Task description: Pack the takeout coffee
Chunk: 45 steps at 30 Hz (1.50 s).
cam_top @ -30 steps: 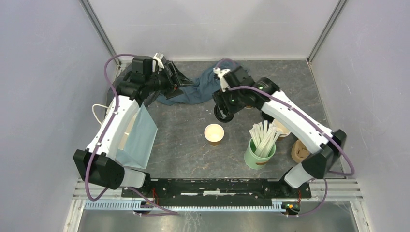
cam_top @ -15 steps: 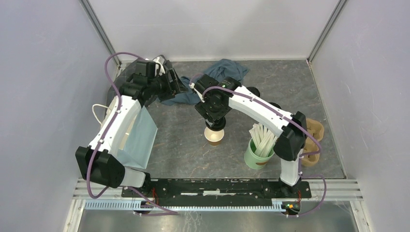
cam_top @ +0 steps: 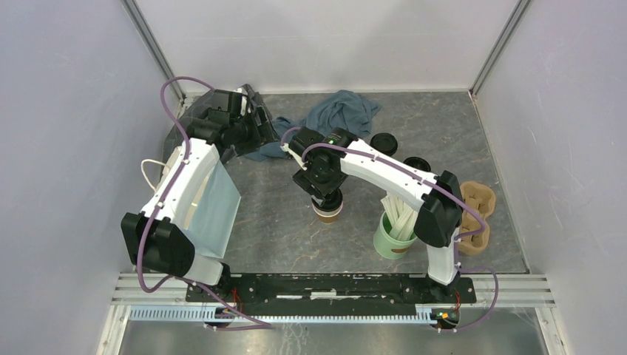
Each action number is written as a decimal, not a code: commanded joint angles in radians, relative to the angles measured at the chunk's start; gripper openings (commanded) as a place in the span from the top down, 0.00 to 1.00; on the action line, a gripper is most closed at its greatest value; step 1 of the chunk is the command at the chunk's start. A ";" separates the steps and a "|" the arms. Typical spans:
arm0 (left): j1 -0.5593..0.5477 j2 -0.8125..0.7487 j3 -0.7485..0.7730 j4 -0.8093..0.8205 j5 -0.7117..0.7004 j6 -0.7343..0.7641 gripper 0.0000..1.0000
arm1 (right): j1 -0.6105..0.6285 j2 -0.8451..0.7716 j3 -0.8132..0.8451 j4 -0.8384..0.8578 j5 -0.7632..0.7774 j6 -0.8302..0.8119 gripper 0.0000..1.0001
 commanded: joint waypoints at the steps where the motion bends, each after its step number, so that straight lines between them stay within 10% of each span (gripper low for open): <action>1: 0.004 -0.003 0.055 -0.026 -0.066 0.059 0.12 | 0.005 0.003 -0.003 0.034 -0.003 -0.024 0.39; 33: 0.002 -0.045 0.029 -0.037 -0.077 0.089 0.11 | 0.015 0.019 -0.070 0.065 -0.014 -0.001 0.37; 45: 0.002 -0.048 0.035 -0.038 -0.061 0.097 0.11 | 0.015 -0.041 -0.068 0.078 0.007 0.003 0.12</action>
